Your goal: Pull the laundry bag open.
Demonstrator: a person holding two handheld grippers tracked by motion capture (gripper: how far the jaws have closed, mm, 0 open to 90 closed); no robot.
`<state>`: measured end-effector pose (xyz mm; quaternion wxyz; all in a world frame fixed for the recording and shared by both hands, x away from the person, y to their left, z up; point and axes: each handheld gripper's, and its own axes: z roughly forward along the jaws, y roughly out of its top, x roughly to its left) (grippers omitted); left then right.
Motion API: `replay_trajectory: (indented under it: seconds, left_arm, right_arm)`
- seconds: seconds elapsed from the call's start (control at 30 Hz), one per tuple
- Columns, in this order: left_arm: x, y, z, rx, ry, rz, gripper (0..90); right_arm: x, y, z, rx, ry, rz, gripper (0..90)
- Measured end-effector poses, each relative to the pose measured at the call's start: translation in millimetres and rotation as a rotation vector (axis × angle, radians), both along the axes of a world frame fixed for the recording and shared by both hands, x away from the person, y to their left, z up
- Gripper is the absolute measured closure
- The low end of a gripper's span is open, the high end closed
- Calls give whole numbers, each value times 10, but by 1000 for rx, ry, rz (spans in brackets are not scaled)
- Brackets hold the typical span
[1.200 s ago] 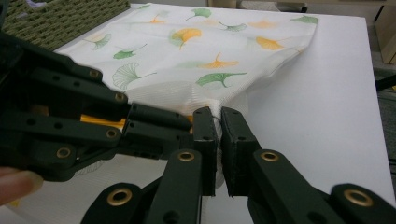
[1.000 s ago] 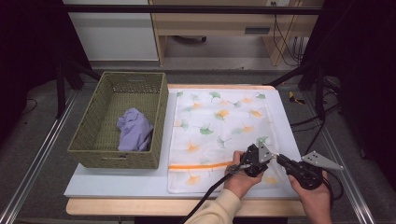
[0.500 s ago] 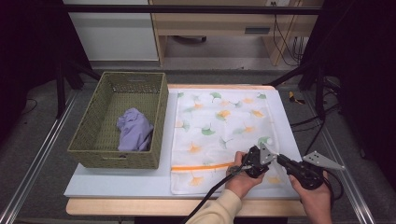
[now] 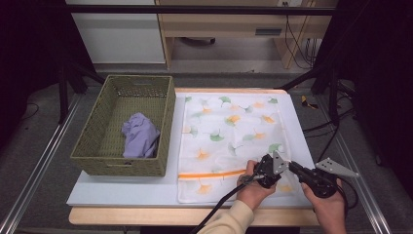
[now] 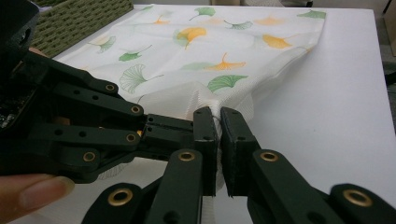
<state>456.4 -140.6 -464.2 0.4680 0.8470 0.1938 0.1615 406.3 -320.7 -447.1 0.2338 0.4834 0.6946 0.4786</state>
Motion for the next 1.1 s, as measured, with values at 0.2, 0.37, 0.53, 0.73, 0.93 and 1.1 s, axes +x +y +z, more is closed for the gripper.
replay_trajectory:
  seconds: [0.2,0.37,0.53,0.73,0.93,1.1]
  left_arm:
    - [-18,17,-30,-18,16,6,896]
    - [-28,38,-59,-54,21,5,877]
    - [-9,44,-83,-93,36,12,803]
    - [-6,31,-97,-111,24,19,802]
    - [-33,9,-101,-121,27,38,869]
    - [-42,24,-102,-113,27,45,895]
  right_arm:
    - [1,9,-4,-8,12,1,857]
    - [-3,15,3,-2,13,7,857]
    - [-10,25,11,0,16,8,857]
    - [-6,23,11,10,17,8,857]
    - [-6,16,12,10,16,4,858]
    - [-7,22,9,-9,23,0,857]
